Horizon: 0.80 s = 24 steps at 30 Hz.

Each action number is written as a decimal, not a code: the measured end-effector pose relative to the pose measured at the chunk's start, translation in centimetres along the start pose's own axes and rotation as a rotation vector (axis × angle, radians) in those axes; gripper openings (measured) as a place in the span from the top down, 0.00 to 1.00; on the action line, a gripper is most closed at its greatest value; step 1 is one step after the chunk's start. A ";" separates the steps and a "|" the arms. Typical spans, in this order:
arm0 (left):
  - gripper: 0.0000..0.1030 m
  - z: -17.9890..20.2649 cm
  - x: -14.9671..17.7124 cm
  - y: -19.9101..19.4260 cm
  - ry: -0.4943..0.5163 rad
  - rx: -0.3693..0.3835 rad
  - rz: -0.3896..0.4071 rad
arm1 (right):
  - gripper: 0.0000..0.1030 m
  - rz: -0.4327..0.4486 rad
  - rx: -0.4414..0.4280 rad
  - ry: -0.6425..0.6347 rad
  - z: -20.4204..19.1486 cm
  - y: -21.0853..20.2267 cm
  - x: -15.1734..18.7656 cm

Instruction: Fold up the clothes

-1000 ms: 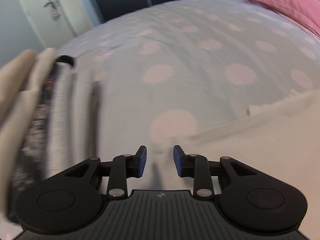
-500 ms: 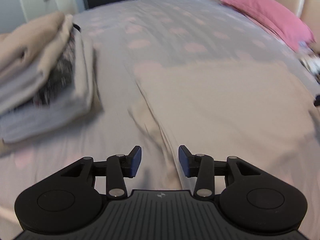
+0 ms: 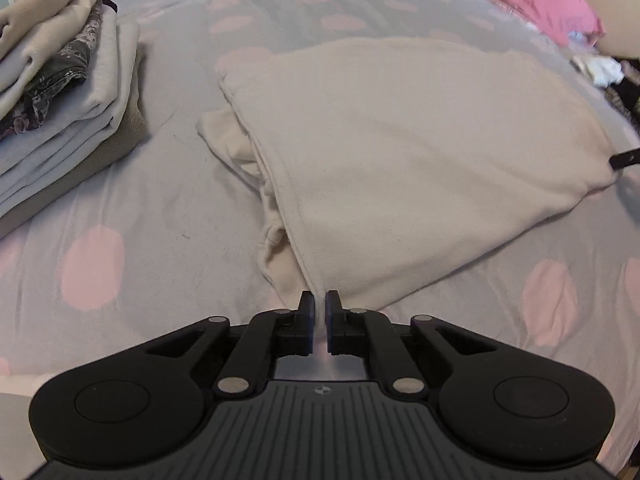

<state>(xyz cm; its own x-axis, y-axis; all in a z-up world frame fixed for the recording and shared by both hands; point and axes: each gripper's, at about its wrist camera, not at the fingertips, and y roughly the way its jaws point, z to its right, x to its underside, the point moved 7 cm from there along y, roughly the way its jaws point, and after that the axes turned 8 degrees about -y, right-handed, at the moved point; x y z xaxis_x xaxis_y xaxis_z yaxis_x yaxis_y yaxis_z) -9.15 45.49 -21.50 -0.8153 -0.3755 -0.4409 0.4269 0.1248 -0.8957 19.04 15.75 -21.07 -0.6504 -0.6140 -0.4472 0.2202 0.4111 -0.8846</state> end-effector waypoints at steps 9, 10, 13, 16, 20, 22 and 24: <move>0.96 -0.8 0.5 0.1 -0.002 -0.052 -0.040 | 0.93 -0.029 0.046 0.032 1.7 0.3 0.3; 0.90 -1.0 0.6 -0.2 -0.013 -0.056 -0.038 | 0.92 -0.034 0.042 0.039 1.8 0.2 0.3; 0.73 -1.6 0.5 -1.0 -0.056 -0.057 -0.021 | 0.70 -0.026 0.034 0.091 2.2 -0.6 0.5; 0.54 -2.4 -0.1 -2.0 -0.145 -0.018 0.025 | 0.51 0.012 -0.006 0.167 2.5 -1.4 0.5; 0.47 -3.5 -0.8 -1.8 -0.305 0.030 0.037 | 0.41 0.013 -0.072 0.253 2.4 -1.2 0.5; 0.47 -4.1 -0.9 -1.0 -0.389 0.058 0.022 | 0.41 0.006 -0.072 0.270 2.4 -0.7 0.6; 0.47 -4.5 -0.8 0.1 -0.455 0.076 0.003 | 0.41 -0.001 -0.076 0.291 2.4 0.0 0.6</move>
<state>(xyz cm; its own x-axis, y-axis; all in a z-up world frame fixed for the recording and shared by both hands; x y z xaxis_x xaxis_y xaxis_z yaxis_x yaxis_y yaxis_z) -10.27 49.97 -21.52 -0.5670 -0.7421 -0.3574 0.4700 0.0648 -0.8803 20.37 13.73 -21.67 -0.8340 -0.4000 -0.3800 0.1715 0.4668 -0.8676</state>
